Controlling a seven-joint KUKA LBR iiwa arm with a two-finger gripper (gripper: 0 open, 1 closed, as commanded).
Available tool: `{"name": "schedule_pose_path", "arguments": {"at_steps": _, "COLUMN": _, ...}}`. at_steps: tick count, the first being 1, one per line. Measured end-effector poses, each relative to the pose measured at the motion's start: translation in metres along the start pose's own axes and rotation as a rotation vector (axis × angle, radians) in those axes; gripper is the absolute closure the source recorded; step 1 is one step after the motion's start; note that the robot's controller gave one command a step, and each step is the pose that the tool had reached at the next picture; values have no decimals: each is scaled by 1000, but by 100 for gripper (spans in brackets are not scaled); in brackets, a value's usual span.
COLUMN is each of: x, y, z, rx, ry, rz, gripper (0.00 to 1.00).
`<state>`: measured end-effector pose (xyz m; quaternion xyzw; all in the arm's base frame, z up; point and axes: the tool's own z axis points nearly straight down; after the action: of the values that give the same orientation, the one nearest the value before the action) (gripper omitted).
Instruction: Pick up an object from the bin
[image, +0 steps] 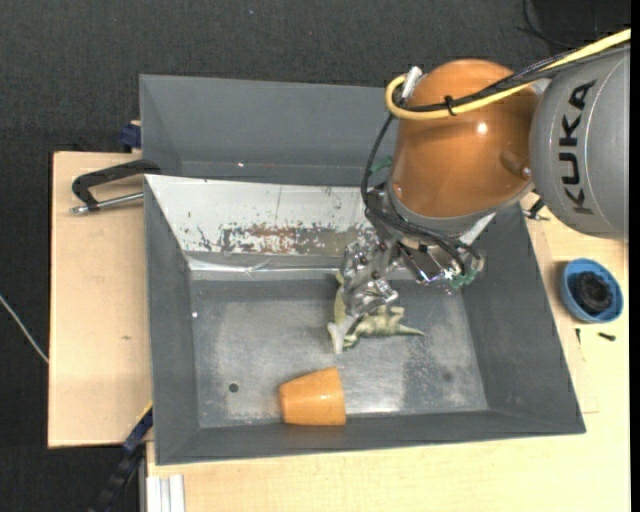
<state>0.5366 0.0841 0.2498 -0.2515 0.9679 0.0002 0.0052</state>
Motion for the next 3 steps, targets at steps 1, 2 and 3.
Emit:
{"name": "schedule_pose_path", "arguments": {"at_steps": 1, "x": -4, "y": 14, "z": 27, "rx": -5, "ry": 10, "rz": 5, "gripper": 100}}
{"name": "schedule_pose_path", "arguments": {"at_steps": 2, "x": -18, "y": 20, "z": 108, "rx": -6, "ry": 14, "rz": 46, "gripper": 100}}
{"name": "schedule_pose_path", "arguments": {"at_steps": 3, "x": -19, "y": 18, "z": 103, "rx": -3, "ry": 7, "rz": 48, "gripper": 0}}
